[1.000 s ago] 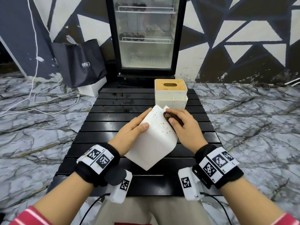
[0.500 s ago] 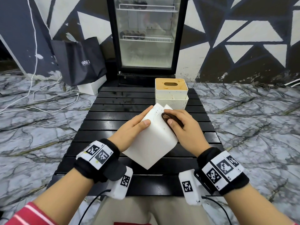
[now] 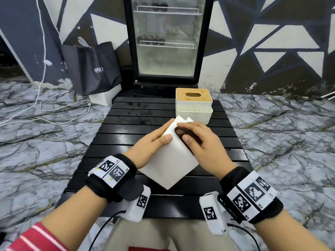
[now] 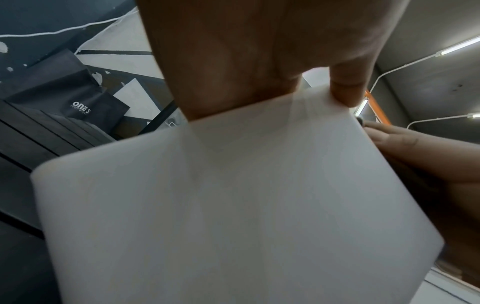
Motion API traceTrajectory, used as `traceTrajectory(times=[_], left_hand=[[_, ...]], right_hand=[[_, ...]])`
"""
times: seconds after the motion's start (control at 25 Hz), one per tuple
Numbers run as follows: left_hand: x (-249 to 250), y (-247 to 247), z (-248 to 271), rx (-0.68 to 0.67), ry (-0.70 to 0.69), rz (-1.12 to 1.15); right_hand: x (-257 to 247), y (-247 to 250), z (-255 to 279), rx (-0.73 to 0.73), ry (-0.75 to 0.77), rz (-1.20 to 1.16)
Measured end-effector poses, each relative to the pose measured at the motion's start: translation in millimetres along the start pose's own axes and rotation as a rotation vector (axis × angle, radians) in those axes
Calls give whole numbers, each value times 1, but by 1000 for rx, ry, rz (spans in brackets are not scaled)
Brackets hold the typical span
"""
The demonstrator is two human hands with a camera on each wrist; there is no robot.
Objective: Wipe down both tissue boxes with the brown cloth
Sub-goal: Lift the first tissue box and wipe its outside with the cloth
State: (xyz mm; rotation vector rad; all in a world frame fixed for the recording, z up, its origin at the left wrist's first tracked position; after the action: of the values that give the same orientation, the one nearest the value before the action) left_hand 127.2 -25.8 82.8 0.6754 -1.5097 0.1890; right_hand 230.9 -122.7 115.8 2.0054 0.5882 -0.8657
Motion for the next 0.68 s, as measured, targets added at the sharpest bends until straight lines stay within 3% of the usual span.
traceTrajectory(times=[0.4,0.68], left_hand=[[3,-2,-2,-36,2,-9],[7,-3,2,-51,7,25]], right_hand=[[-4,-6,2,-17,72,8],[22,0,-26,3,-29,53]])
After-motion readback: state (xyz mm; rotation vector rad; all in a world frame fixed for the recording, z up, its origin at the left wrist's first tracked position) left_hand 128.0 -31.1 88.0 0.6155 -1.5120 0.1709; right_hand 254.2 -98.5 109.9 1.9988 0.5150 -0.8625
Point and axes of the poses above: each hand's wrist, its own z-axis away from the middle knuckle, its own y-axis out of the back of the hand, x = y × z, the point moved 7 cm from there along -z, towards the middle knuckle, and after that the axes turned 2 degrees about -y, right-handed, at the moved point
